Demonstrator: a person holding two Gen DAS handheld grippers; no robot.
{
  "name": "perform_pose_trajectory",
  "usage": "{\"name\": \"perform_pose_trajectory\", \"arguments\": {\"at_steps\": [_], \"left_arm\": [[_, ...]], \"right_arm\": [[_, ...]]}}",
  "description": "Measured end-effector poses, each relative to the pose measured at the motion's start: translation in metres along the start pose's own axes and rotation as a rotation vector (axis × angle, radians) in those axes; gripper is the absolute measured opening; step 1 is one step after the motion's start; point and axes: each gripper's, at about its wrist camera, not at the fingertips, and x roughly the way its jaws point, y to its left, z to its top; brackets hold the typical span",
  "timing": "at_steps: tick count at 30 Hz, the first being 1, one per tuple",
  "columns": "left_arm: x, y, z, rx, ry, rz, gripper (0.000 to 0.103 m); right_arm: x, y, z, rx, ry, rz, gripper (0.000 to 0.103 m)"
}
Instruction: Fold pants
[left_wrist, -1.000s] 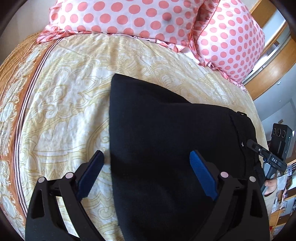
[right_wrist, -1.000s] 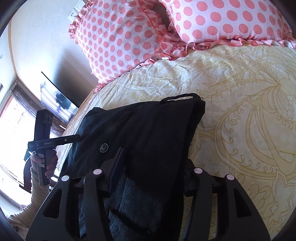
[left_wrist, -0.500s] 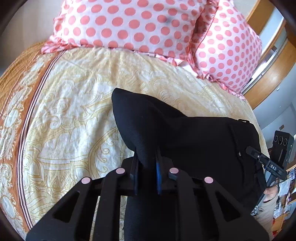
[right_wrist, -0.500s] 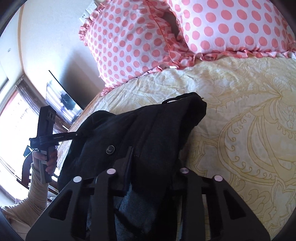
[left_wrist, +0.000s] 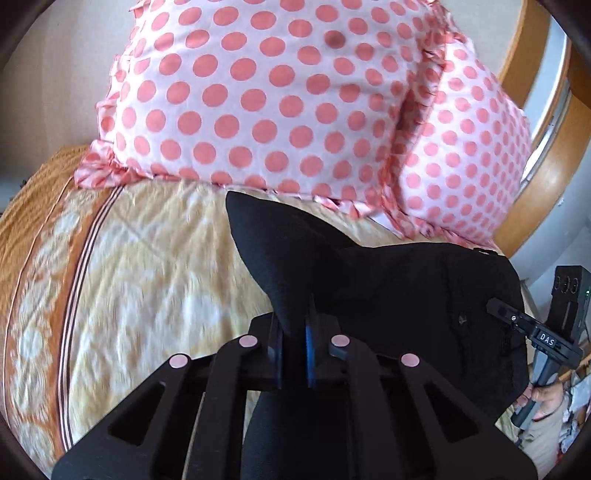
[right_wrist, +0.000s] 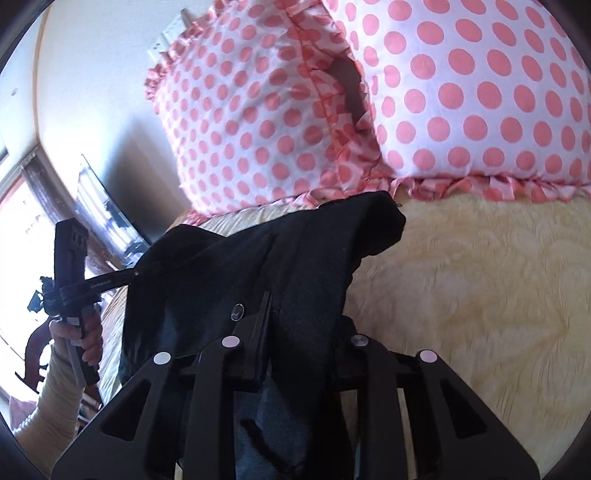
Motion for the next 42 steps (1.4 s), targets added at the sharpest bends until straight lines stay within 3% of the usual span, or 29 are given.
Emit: {"name": "perform_pose_trajectory", "arguments": {"at_steps": [4, 6, 7, 8, 9, 11, 15, 17, 20, 23, 26, 27, 29, 33, 36, 38, 42], "left_arm": [[0.042, 0.007, 0.004, 0.028, 0.082, 0.087, 0.012], [0.052, 0.009, -0.001, 0.028, 0.091, 0.122, 0.026], [0.056, 0.009, -0.003, 0.029, 0.098, 0.144, 0.030], [0.058, 0.008, -0.004, 0.033, 0.102, 0.160, 0.038], [0.058, 0.008, -0.004, 0.035, 0.096, 0.176, 0.043], [0.049, 0.009, -0.005, 0.029, 0.077, 0.208, 0.053], [-0.001, -0.002, -0.019, 0.088, -0.056, 0.314, 0.066], [-0.023, -0.016, -0.032, 0.135, -0.095, 0.294, 0.071], [-0.049, -0.046, -0.070, 0.183, -0.097, 0.169, 0.080], [-0.046, -0.066, -0.099, 0.220, -0.053, 0.118, 0.082], [-0.023, -0.074, -0.120, 0.255, 0.042, 0.138, 0.083], [-0.014, -0.073, -0.124, 0.250, 0.058, 0.152, 0.085], [-0.011, -0.069, -0.125, 0.220, 0.045, 0.148, 0.090], [-0.022, -0.063, -0.125, 0.161, 0.028, 0.140, 0.091], [-0.056, -0.061, -0.141, 0.164, -0.064, 0.209, 0.101], [-0.078, -0.059, -0.157, 0.172, -0.121, 0.281, 0.101], [-0.100, -0.055, -0.186, 0.169, -0.134, 0.321, 0.101]], "right_arm": [[0.040, -0.015, 0.000, 0.027, 0.122, -0.130, 0.024], [0.040, -0.014, -0.002, 0.018, 0.116, -0.157, 0.030], [0.040, -0.012, -0.002, 0.009, 0.116, -0.187, 0.034], [0.040, -0.011, -0.002, 0.003, 0.117, -0.224, 0.047], [0.040, -0.010, -0.002, 0.001, 0.118, -0.259, 0.061], [0.029, -0.011, -0.003, 0.000, 0.099, -0.345, 0.077], [-0.014, 0.003, -0.014, -0.056, -0.042, -0.454, 0.081], [-0.031, 0.029, -0.027, -0.144, -0.082, -0.400, 0.081], [-0.037, 0.063, -0.044, -0.253, -0.089, -0.372, 0.081], [-0.028, 0.087, -0.068, -0.336, -0.019, -0.338, 0.081], [0.005, 0.088, -0.089, -0.377, 0.143, -0.384, 0.084], [0.013, 0.088, -0.093, -0.391, 0.150, -0.397, 0.087], [0.012, 0.084, -0.093, -0.372, 0.120, -0.404, 0.094], [-0.005, 0.081, -0.091, -0.259, 0.079, -0.399, 0.095], [-0.035, 0.092, -0.107, -0.195, -0.015, -0.373, 0.102], [-0.050, 0.099, -0.126, -0.156, -0.055, -0.353, 0.102], [-0.052, 0.112, -0.157, -0.130, -0.068, -0.366, 0.102]]}}
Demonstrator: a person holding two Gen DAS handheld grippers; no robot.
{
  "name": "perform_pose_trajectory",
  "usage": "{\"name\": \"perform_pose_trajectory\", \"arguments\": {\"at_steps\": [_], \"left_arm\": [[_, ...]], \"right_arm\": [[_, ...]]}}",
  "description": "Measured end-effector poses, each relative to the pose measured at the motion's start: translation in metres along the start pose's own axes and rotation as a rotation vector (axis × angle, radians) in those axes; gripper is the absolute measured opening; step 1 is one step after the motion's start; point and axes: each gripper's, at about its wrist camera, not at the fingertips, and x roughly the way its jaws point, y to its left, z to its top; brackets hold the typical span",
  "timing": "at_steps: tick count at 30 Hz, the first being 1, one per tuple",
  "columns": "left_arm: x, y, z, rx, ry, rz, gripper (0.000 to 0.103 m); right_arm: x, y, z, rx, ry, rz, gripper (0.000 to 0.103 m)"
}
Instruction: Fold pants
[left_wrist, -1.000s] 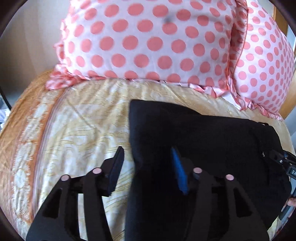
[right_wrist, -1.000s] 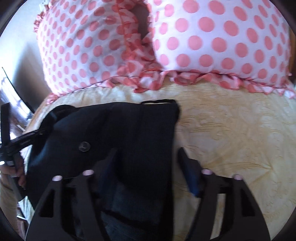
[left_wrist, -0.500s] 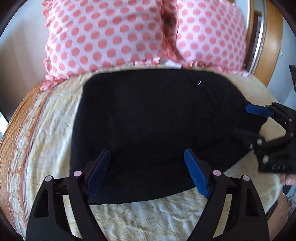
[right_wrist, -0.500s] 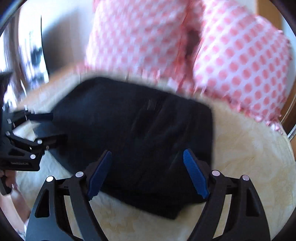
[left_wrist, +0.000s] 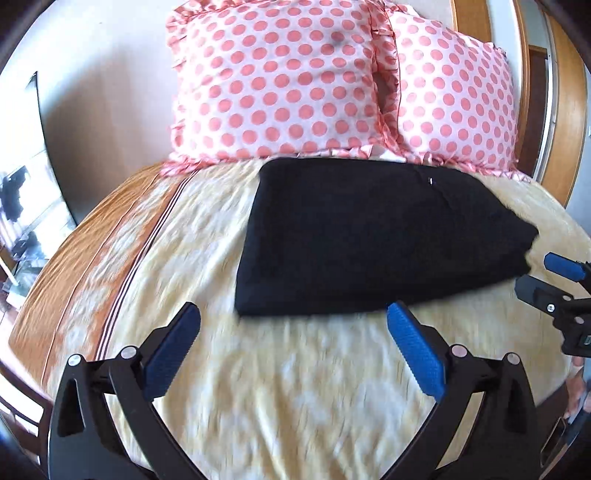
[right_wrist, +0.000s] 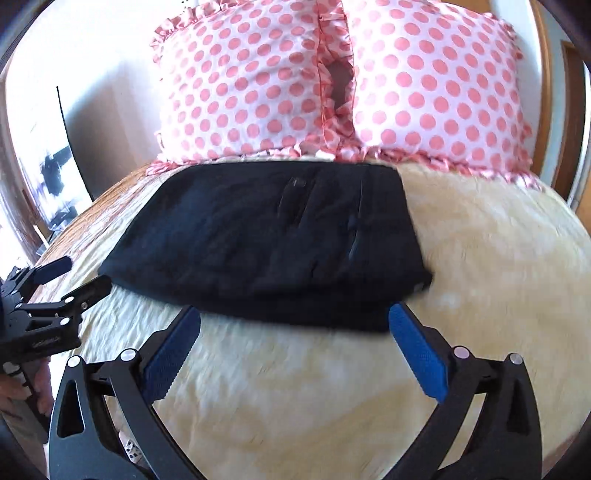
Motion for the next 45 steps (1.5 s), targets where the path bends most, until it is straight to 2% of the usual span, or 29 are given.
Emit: {"name": "perform_pose_trajectory", "arguments": {"at_steps": [7, 11, 19, 23, 30, 45], "left_arm": [[0.001, 0.001, -0.029, 0.007, 0.040, 0.039, 0.101], [0.006, 0.004, -0.036, -0.009, 0.064, 0.024, 0.101], [0.009, 0.005, -0.034, -0.024, 0.060, 0.005, 0.101], [0.010, 0.006, -0.035, -0.043, 0.055, -0.009, 0.101], [0.007, 0.005, -0.038, -0.050, 0.024, -0.004, 0.101], [0.007, 0.005, -0.039, -0.052, 0.021, -0.004, 0.101]], "right_arm": [[0.006, 0.021, -0.021, -0.018, -0.004, -0.055, 0.102], [0.009, 0.021, -0.027, 0.000, 0.021, -0.052, 0.102], [0.009, 0.021, -0.030, 0.025, 0.012, -0.084, 0.102], [0.010, 0.030, -0.035, -0.019, 0.000, -0.145, 0.102], [0.007, 0.029, -0.039, -0.006, -0.024, -0.150, 0.102], [0.006, 0.029, -0.040, -0.007, -0.035, -0.148, 0.102]]}}
